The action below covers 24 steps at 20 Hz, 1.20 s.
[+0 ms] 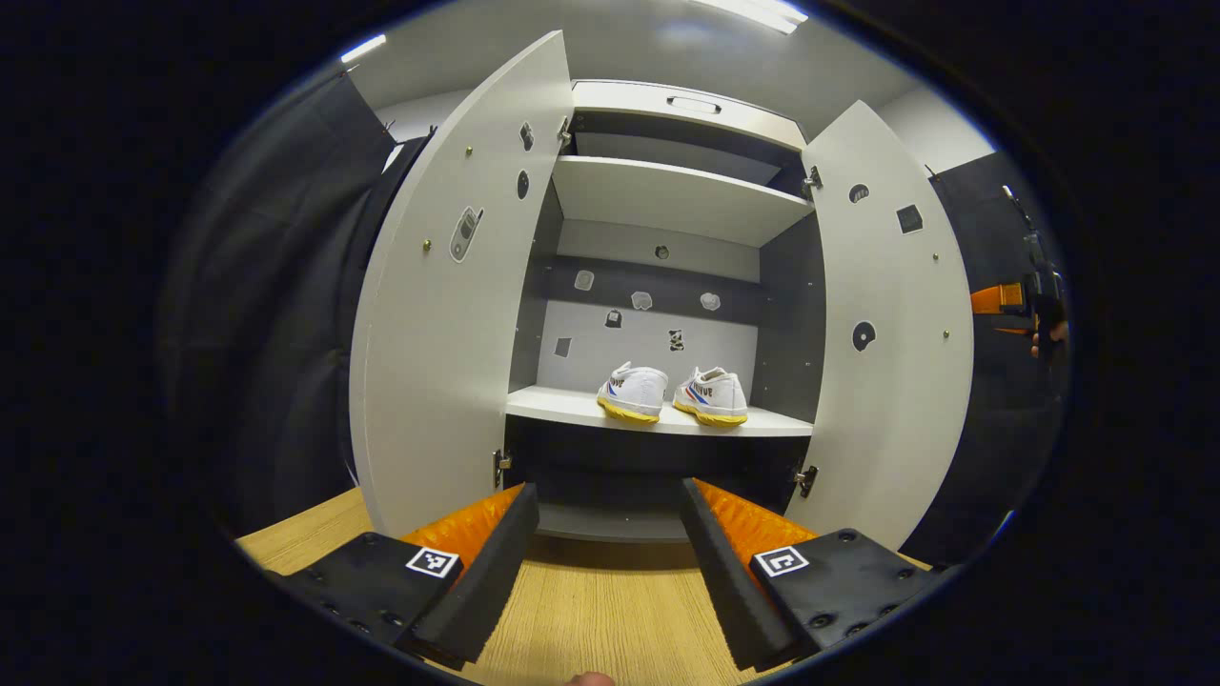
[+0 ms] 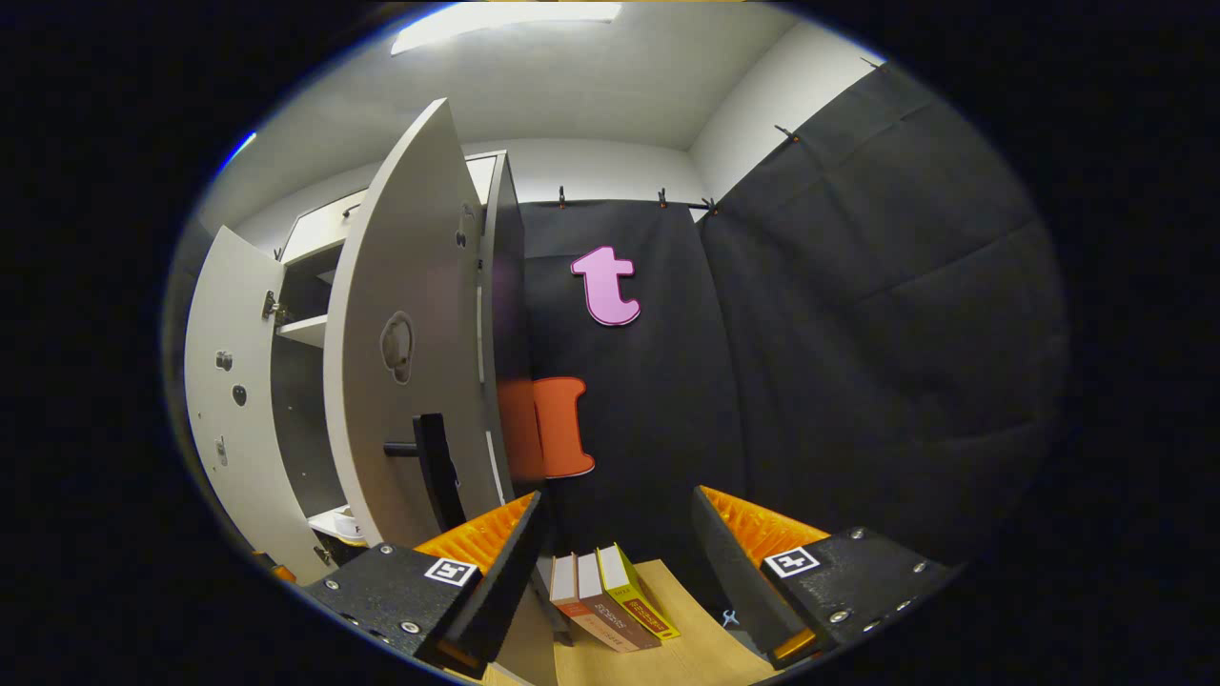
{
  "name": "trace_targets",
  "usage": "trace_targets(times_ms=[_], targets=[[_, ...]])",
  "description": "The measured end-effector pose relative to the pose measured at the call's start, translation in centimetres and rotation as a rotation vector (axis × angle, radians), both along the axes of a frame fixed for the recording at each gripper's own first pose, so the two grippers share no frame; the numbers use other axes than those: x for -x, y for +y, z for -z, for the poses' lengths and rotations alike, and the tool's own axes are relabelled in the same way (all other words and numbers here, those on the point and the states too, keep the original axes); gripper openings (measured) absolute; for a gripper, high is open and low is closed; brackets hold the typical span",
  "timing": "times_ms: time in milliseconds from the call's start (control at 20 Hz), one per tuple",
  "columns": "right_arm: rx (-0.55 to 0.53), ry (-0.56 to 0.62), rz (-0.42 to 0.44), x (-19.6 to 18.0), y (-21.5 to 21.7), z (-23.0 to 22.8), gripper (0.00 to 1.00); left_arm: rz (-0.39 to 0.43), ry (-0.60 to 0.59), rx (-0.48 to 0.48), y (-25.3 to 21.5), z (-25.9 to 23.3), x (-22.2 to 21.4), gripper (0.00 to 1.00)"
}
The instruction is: Grab one shoe with the right hand and put it into the shoe cabinet, grab the other shoe with the left hand and put it into the shoe cabinet; then close the right door with the right hand and the left door with the left hand.
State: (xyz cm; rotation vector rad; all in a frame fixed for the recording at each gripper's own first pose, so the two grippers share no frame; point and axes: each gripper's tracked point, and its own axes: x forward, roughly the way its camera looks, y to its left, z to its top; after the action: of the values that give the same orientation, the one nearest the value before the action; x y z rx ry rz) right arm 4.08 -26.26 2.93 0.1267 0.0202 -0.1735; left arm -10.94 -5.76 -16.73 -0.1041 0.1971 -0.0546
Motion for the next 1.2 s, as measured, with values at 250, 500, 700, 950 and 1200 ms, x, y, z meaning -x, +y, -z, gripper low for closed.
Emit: trace_targets(times_ms=[250, 500, 700, 950, 1200], targets=[[0.032, 0.017, -0.043, -3.0, 1.1, 0.8, 0.94, -0.018, 0.021, -0.01, 0.6, 0.6, 0.3, 0.97], [0.041, 0.016, -0.063, -3.6, 1.6, 0.9, 0.93, -0.035, 0.025, -0.019, 1.4, 1.1, 0.2, 0.97], [0.065, 0.004, -0.087, -3.6, 2.8, 0.5, 0.91, -0.039, 0.015, -0.019, 1.9, 0.7, -0.1, 0.97], [0.079, 0.007, -0.158, -3.8, 6.9, 0.6, 0.89, -0.03, 0.02, -0.019, 2.3, 0.9, 0.1, 0.97], [0.101, -0.016, -0.179, -4.2, 10.6, 0.2, 0.89, -0.036, 0.02, -0.023, 3.3, 1.0, 0.4, 0.97]])
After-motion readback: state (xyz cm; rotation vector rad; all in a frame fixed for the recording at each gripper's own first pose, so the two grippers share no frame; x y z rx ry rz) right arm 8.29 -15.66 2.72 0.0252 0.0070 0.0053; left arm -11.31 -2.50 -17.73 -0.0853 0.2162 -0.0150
